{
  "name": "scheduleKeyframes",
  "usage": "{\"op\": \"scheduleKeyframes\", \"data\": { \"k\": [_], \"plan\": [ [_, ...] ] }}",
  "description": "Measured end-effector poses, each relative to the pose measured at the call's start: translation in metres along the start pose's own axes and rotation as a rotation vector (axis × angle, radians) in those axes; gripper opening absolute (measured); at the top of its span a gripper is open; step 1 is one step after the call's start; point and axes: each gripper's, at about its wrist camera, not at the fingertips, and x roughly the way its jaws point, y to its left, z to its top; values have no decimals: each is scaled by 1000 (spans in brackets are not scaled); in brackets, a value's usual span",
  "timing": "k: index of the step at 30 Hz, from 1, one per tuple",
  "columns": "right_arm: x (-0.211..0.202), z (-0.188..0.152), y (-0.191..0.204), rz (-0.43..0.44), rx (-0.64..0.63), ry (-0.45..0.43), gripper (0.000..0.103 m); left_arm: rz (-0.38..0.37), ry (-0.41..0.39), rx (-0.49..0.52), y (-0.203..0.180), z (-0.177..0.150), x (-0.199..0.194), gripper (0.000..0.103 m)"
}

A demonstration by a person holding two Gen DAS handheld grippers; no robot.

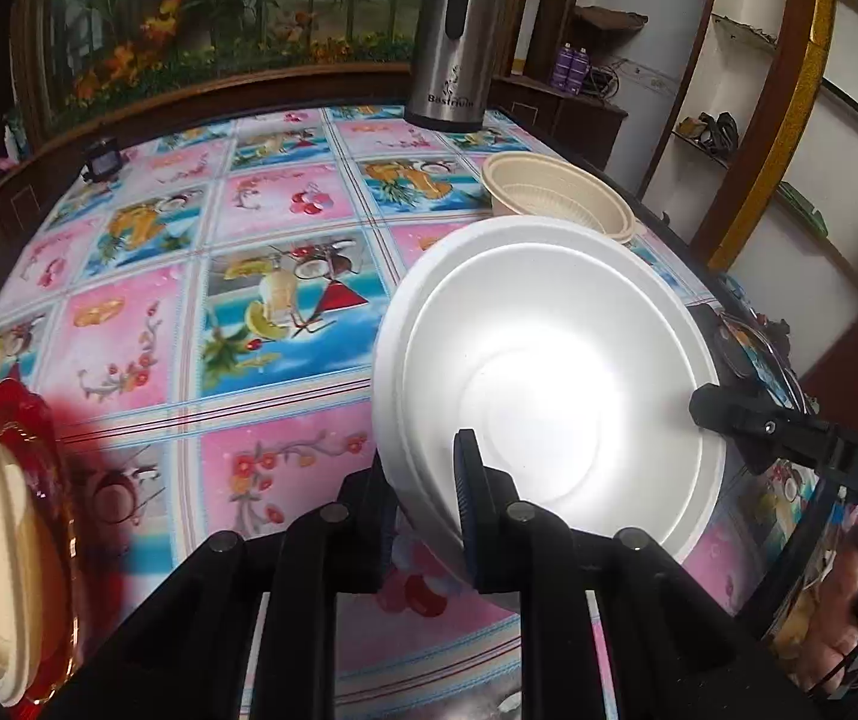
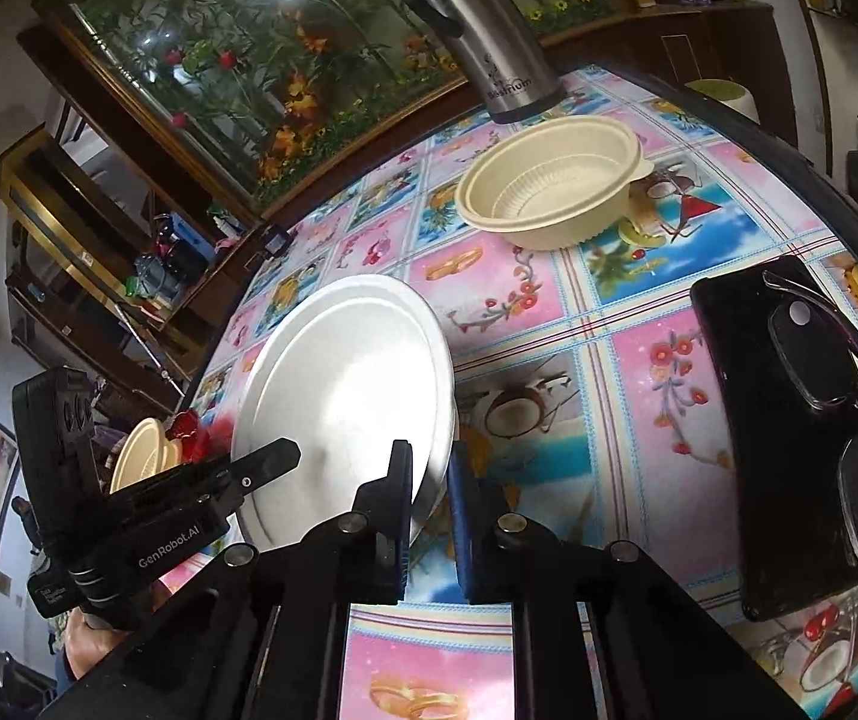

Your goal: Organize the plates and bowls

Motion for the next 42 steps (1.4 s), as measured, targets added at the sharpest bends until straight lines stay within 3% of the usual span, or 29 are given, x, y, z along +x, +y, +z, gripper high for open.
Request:
{"op": "scheduleKeyframes", "data": {
  "k": [9, 42],
  "plan": [
    [9, -4, 23, 26, -45, 15, 13, 84, -59, 26, 13, -14, -17, 17],
    [14, -4, 48, 24, -90, 17, 13, 137, -144, 53, 17, -20, -49, 17]
  ]
}}
